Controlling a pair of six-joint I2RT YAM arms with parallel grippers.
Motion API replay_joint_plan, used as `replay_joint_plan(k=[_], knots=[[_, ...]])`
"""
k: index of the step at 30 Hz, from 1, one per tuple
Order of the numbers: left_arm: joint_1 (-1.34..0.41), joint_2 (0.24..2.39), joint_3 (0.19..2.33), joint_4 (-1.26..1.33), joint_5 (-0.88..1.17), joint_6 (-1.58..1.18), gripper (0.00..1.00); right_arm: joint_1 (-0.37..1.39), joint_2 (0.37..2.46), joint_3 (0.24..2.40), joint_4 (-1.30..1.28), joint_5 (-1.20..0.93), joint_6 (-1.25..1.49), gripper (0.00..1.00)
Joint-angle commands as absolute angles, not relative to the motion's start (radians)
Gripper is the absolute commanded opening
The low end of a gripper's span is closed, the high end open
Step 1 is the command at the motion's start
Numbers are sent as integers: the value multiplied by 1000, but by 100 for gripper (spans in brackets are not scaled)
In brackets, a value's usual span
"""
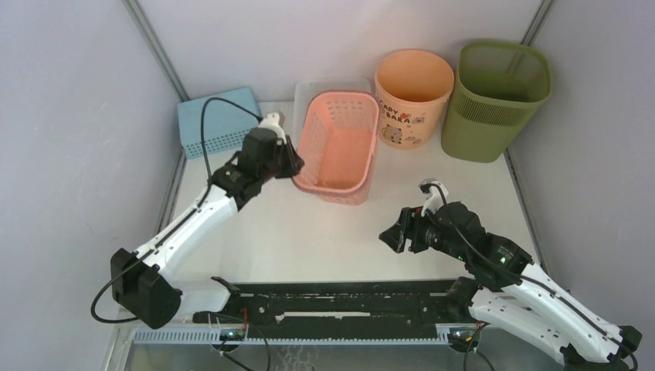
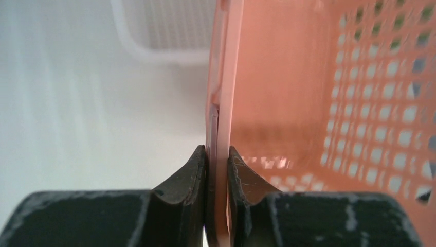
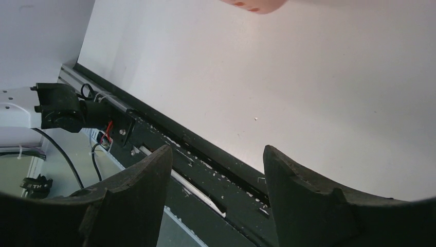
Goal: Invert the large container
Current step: Pick up the container from the container, then place the container at the center of the board.
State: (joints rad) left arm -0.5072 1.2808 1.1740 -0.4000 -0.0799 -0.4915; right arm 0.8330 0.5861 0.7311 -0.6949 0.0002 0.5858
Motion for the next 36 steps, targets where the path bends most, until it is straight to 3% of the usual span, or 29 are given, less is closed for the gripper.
replay_joint_plan(k=[1,11,36], knots=[[-575,1164,1008,-313,-183,-569,0,839,557,771,-740,43,565,73],[-676,959,774,-324,-312,-634,0,839,539,769,-755,51,583,73],[-799,775,713,-551,-327,-725,0,840,573,751,-715,30,587,73]])
